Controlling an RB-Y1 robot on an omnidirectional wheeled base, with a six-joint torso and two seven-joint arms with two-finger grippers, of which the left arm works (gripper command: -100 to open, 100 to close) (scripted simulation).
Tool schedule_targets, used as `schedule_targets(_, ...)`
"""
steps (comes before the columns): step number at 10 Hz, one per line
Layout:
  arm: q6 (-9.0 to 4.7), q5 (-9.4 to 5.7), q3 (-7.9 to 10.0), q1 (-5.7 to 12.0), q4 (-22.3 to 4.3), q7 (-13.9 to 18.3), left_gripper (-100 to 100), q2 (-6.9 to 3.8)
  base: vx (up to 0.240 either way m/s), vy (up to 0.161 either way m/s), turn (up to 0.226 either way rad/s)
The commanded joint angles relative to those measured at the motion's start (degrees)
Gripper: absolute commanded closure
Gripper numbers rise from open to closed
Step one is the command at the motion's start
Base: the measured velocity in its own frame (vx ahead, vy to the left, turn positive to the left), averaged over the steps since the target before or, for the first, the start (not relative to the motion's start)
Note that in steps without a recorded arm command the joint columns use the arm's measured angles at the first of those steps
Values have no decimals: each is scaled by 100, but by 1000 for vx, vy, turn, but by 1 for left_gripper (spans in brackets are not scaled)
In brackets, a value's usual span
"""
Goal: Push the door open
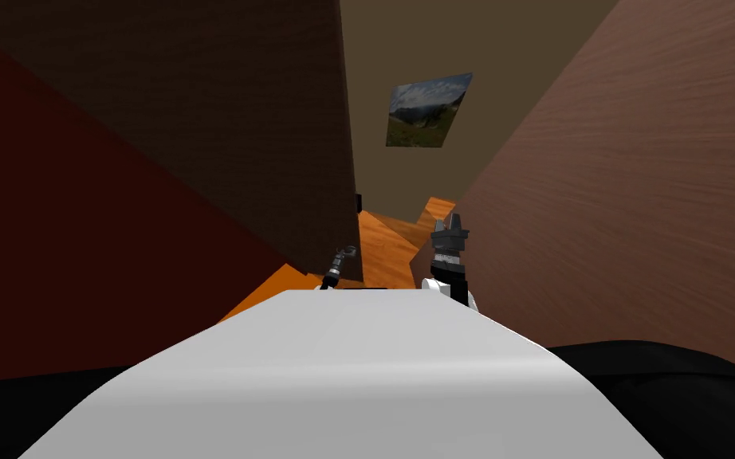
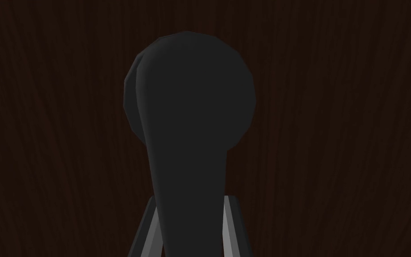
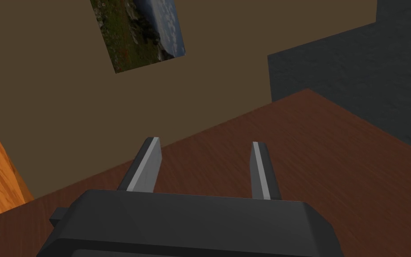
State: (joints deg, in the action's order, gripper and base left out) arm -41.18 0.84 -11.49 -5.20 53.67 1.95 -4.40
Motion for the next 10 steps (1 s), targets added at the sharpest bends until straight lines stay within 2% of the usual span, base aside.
schedule_targets(1, -68, -56, 163, 73, -77, -54, 100, -8, 133, -122, 69)
schedule_targets(6, -74, -213, 567, 166, -200, -194, 100, 133, 178, -139, 80)
schedule_targets(10, -78, -316, 833, 227, -282, -286, 100, 303, 185, -118, 74)
